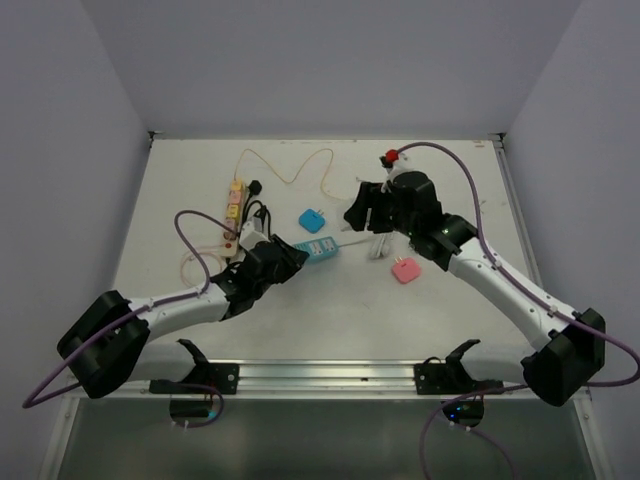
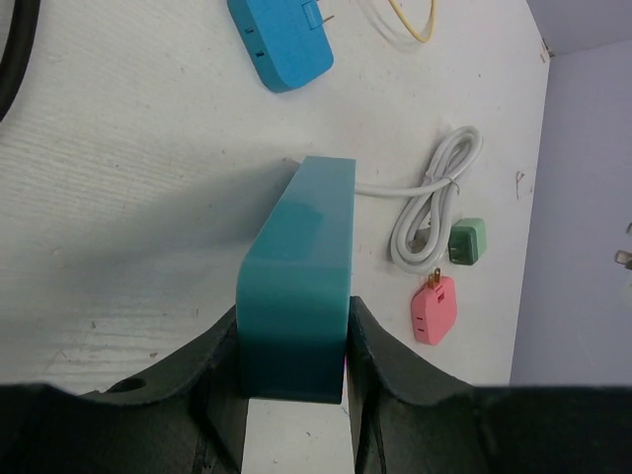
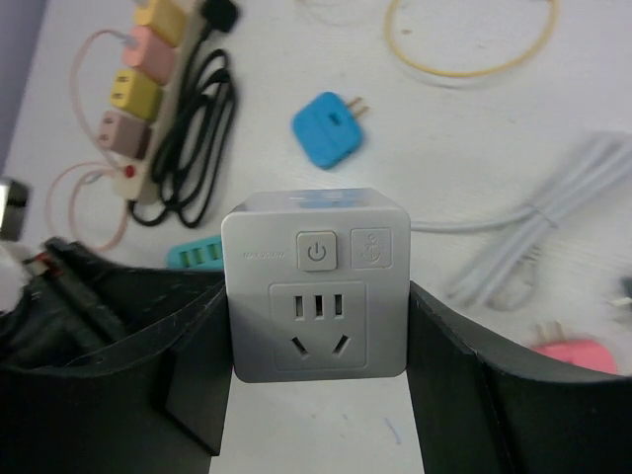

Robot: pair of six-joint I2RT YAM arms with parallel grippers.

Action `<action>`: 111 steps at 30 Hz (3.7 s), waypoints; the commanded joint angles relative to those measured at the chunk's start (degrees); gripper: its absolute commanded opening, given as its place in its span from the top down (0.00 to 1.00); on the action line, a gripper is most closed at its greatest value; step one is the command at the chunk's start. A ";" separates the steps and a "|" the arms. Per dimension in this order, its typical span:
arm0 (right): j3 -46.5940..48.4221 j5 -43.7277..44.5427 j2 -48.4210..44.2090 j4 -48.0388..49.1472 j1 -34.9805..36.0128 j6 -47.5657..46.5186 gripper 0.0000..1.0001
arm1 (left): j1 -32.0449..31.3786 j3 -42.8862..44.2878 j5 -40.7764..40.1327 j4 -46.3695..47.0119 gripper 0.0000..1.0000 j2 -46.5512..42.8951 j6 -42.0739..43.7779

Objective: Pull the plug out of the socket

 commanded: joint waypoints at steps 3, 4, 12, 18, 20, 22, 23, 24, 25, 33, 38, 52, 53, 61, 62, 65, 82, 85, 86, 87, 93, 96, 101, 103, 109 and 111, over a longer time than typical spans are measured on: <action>-6.51 7.63 -7.81 -6.01 -9.77 -2.30 1.00 | 0.99 -6.82 -3.09 -12.37 1.00 -1.28 4.14; -7.48 9.03 -8.52 -7.67 -11.02 -2.91 1.00 | 0.99 -8.04 -2.47 -8.71 1.00 -1.55 3.62; -18.91 9.49 -10.99 -6.73 -25.77 -2.92 1.00 | 1.08 -11.39 3.07 0.37 1.00 0.37 2.38; -24.53 0.54 -8.00 2.05 -32.55 0.15 1.00 | 0.99 -13.76 7.11 9.50 1.00 4.67 0.54; -26.20 -0.79 -6.43 4.95 -34.92 1.64 1.00 | 0.99 -14.03 8.17 11.62 0.97 6.43 0.36; -27.35 -5.34 -5.54 6.80 -36.51 2.70 1.00 | 0.99 -13.42 9.66 14.68 0.95 9.68 0.27; -28.22 -6.32 -5.01 8.29 -38.17 2.97 1.00 | 0.90 -13.07 10.01 15.58 0.94 10.65 0.18; -28.67 -7.29 -4.84 8.83 -38.62 3.23 0.94 | 0.99 -12.63 10.54 17.32 0.94 12.84 0.01; -28.93 -8.34 -4.75 9.27 -38.97 3.32 0.90 | 0.90 -11.75 10.72 18.21 0.93 13.90 -0.25; -29.03 -8.35 -5.36 6.82 -40.21 2.36 0.23 | 0.55 -2.79 13.00 22.09 0.74 24.45 0.00; -26.39 -6.08 -8.43 2.25 -40.21 -0.10 0.04 | -0.42 1.53 13.80 22.00 0.36 28.76 0.80; -18.40 -1.26 -13.01 -3.64 -26.54 -6.00 0.01 | -0.33 3.89 1.95 -3.81 0.00 8.57 11.33; -17.69 -0.02 -12.49 -3.91 -24.67 -5.91 0.01 | -0.24 4.33 -0.68 -6.10 0.00 5.42 12.04; -12.25 7.01 -1.79 -0.05 -5.86 -2.83 0.01 | 3.26 8.64 -9.22 -26.76 0.01 -11.65 23.37; -11.37 8.24 0.16 0.04 -1.75 -2.83 0.01 | 5.45 9.34 -9.32 -28.17 0.00 -14.36 24.95; -6.71 13.52 7.72 -0.48 5.57 -2.66 0.01 | 11.61 13.64 -6.35 -33.70 0.00 -18.33 33.72; 13.25 28.28 37.43 -11.03 17.27 4.46 0.02 | 27.71 11.28 -4.48 -34.34 0.00 -25.55 49.75; 13.60 30.67 39.63 -11.47 16.14 3.67 0.08 | 27.71 11.20 -4.13 -34.16 0.00 -26.08 49.84; 13.43 30.84 39.81 -11.38 15.52 3.50 0.14 | 27.71 11.11 -4.39 -34.25 0.00 -26.34 49.75; 13.08 31.11 39.99 -11.21 14.91 3.06 0.17 | 27.71 11.02 -4.48 -34.34 0.00 -26.60 49.75; 9.04 29.53 38.85 -6.38 7.79 1.39 0.31 | 27.71 10.84 -3.78 -33.90 0.00 -27.04 50.02; 7.01 27.33 37.44 -2.78 2.52 0.25 0.31 | 27.71 10.84 -3.52 -33.99 0.00 -26.78 50.02; 9.82 22.42 38.41 -1.10 -8.38 -1.34 0.30 | 27.71 10.84 -3.08 -33.90 0.00 -26.78 49.93; 12.70 21.71 40.16 -1.88 -12.41 -2.21 0.30 | 27.62 10.84 -2.99 -33.81 0.01 -26.69 49.93; 19.66 20.22 40.10 -4.01 -14.81 -7.66 0.29 | 27.71 10.84 -2.81 -33.72 0.00 -26.16 50.02; 18.79 15.14 37.63 -2.34 -14.37 -8.37 0.29 | 27.71 10.93 -2.81 -33.72 0.00 -26.16 49.93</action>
